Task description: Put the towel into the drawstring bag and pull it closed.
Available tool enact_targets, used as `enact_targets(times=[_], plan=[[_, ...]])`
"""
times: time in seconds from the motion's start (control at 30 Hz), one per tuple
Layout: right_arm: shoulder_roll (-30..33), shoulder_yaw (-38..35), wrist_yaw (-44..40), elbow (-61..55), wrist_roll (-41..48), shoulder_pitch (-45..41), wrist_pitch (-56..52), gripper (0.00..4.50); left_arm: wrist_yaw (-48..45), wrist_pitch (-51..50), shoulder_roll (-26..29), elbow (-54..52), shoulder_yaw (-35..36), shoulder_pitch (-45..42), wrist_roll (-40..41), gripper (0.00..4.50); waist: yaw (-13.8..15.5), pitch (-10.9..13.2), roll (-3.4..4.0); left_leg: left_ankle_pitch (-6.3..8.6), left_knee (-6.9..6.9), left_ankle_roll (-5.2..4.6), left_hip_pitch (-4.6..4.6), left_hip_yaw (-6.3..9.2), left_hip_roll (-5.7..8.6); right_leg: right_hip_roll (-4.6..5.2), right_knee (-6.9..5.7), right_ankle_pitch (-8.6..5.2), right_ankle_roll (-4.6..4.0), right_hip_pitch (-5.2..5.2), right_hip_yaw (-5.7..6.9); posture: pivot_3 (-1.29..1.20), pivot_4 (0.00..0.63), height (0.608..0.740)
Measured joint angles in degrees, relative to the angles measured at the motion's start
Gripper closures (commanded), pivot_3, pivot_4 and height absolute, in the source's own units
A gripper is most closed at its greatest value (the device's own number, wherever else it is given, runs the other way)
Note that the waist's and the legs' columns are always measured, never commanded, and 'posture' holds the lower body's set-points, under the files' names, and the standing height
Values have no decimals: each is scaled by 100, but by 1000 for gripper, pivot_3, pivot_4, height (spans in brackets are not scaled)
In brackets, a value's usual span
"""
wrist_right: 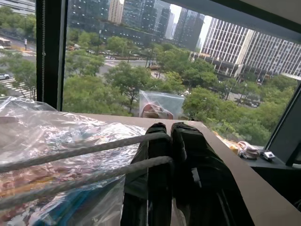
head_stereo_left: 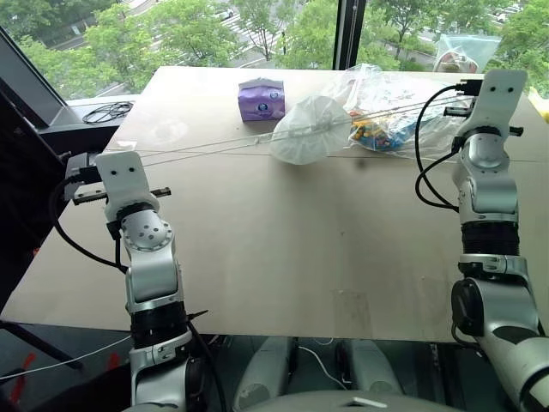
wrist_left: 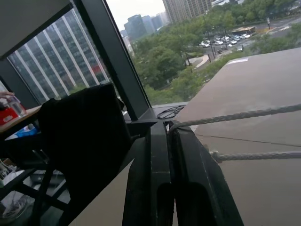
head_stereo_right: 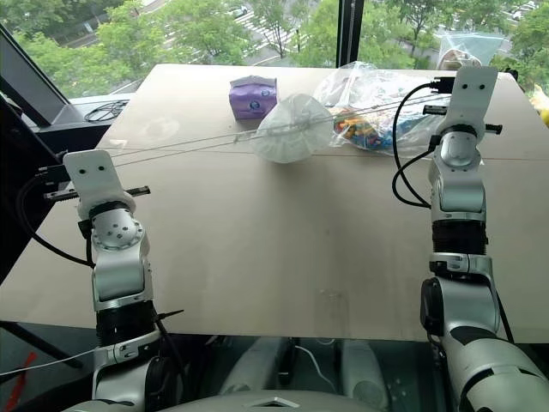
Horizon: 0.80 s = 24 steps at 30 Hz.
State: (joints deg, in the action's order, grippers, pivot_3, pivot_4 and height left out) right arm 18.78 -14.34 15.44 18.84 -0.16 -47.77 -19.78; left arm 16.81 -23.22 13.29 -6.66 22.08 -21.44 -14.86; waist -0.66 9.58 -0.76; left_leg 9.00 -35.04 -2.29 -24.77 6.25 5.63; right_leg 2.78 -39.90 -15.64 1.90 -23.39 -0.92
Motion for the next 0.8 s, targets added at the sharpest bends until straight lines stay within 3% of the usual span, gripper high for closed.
enact_targets(times=[0.27,0.37,0.43,0.5,0.57,0.6,0.67,0.77,0.8], plan=[[-645,-1378,1413,-31,1051,43,-841,4500,475,-349,-185,215,238,-408,676,4423,3,0,0,0,-3,0,1,-1,0,0,-1,3,1,1,-1,0,150,739],[-698,-1619,1527,-22,1402,51,-1036,4500,439,-355,-190,354,255,-430,1062,4423,-26,0,0,0,-3,-1,1,-6,0,-1,-1,3,1,1,-6,0,150,739],[-535,-1446,951,-36,1559,111,-1247,4500,179,-338,-62,574,278,-430,1278,4423,-45,0,0,0,-3,-2,2,-13,-2,-4,-1,3,0,0,-9,0,150,739],[-94,-745,-183,-266,1614,365,-1516,4500,-424,-256,159,831,203,-433,1525,4423,-44,0,1,0,-2,-3,1,-14,-3,-6,0,3,0,1,-7,0,150,739],[405,201,-1670,-888,1729,721,-1778,3750,-1331,-147,382,985,-144,-460,1770,3888,-43,0,1,1,-3,-4,0,-13,-5,-5,4,2,0,2,-5,0,150,739],[482,366,-1984,-1032,1807,801,-1839,3460,-1526,-126,427,985,-257,-461,1825,3586,-42,0,0,1,-3,-5,1,-12,-5,-5,6,2,0,5,-3,0,150,739],[1087,1175,-3641,-1952,2245,1498,-1992,2412,-2562,-172,669,962,-828,-460,2147,2575,0,-1,-1,4,-4,-8,-1,4,-6,1,23,1,0,18,15,0,150,739],[2264,1615,-5126,-2538,2334,2605,-1905,1031,-3709,-355,1405,885,-938,77,2522,1184,-27,0,1,14,2,-20,-6,3,-3,7,49,0,1,16,8,0,150,739],[2562,1593,-5364,-2530,2300,2855,-1841,1031,-3961,-382,1645,878,-914,303,2561,1184,-48,2,3,15,6,-21,-6,-3,-3,7,55,0,1,15,1,0,150,739]])
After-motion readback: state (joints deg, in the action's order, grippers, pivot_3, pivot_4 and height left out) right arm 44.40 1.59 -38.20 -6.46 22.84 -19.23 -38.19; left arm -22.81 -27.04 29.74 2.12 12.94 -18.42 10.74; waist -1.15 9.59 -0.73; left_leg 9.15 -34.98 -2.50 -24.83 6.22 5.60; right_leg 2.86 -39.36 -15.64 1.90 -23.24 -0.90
